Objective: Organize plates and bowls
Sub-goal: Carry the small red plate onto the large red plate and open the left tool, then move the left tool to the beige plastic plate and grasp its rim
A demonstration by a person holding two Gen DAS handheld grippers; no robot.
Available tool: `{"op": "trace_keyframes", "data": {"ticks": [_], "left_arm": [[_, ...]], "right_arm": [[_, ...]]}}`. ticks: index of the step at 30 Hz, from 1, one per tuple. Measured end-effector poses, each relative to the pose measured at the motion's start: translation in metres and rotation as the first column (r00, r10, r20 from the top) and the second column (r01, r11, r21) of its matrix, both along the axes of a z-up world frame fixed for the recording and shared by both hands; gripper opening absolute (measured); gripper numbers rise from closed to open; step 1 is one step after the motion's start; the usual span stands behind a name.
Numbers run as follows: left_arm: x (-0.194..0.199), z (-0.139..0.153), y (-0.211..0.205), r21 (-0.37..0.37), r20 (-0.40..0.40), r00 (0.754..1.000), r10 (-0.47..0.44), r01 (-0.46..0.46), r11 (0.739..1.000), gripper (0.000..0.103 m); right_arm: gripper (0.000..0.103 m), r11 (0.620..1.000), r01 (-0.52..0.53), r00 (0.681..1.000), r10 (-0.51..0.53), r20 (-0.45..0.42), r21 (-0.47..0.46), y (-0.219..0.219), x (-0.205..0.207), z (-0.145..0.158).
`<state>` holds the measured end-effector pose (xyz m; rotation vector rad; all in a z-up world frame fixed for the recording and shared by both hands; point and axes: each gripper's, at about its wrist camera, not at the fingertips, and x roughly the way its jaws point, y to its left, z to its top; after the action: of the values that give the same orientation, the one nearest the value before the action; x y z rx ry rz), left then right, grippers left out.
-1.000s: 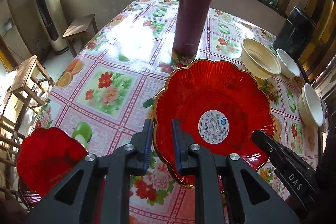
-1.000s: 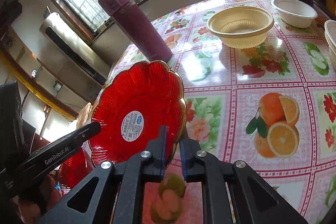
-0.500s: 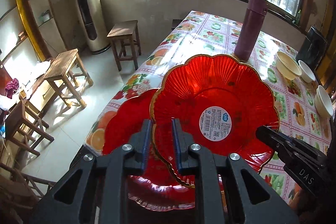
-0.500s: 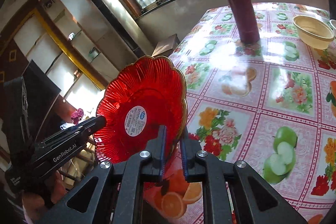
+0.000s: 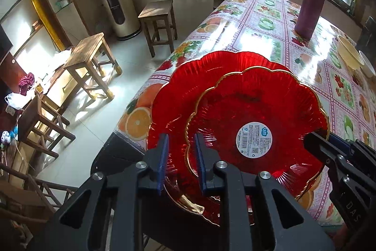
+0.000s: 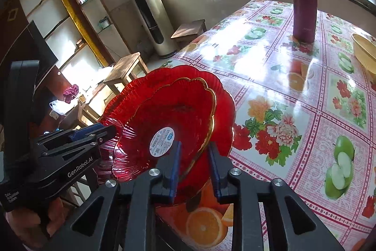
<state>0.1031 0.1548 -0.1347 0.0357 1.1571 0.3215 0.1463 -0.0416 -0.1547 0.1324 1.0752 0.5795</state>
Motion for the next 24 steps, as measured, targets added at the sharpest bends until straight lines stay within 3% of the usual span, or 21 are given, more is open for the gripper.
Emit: {"op": "trace_keyframes", "data": {"ticks": [3, 5, 7, 8, 11, 17, 20, 24], "left_arm": [[-0.004, 0.019, -0.001, 0.052, 0.071, 0.997, 0.010, -0.013, 0.999, 0.031], [-0.006, 0.034, -0.007, 0.074, 0.131, 0.991, -0.001, -0.009, 0.997, 0.050], [-0.006, 0.047, -0.022, 0.082, 0.182, 0.983, -0.032, 0.017, 0.997, 0.068], [-0.007, 0.053, -0.031, 0.080, 0.202, 0.978, -0.051, 0.036, 0.996, 0.074], [-0.003, 0.060, -0.065, 0.068, 0.225, 0.965, -0.134, 0.122, 0.990, 0.078], [0.027, 0.049, -0.138, -0.001, 0.162, 0.951, -0.262, 0.265, 0.964, 0.078], [0.048, 0.041, -0.172, -0.054, 0.130, 0.946, -0.298, 0.306, 0.950, 0.078], [0.079, 0.029, -0.221, -0.053, 0.113, 0.941, -0.318, 0.325, 0.944, 0.078]], "right_arm": [[0.030, 1.000, 0.003, 0.999, -0.003, 0.050, 0.006, -0.013, 0.001, 0.012], [0.037, 0.998, 0.033, 0.995, -0.037, 0.094, 0.052, -0.033, 0.004, 0.023], [0.055, 0.994, 0.081, 0.986, -0.090, 0.138, 0.070, -0.056, 0.007, 0.031], [0.058, 0.991, 0.114, 0.980, -0.124, 0.157, 0.070, -0.068, 0.011, 0.033], [0.060, 0.978, 0.195, 0.961, -0.205, 0.183, 0.073, -0.106, 0.022, 0.032], [0.060, 0.927, 0.367, 0.914, -0.374, 0.158, 0.077, -0.190, 0.058, 0.014], [0.060, 0.874, 0.475, 0.865, -0.485, 0.127, 0.099, -0.240, 0.073, 0.006], [0.063, 0.798, 0.595, 0.789, -0.602, 0.119, 0.098, -0.301, 0.085, -0.003]]}}
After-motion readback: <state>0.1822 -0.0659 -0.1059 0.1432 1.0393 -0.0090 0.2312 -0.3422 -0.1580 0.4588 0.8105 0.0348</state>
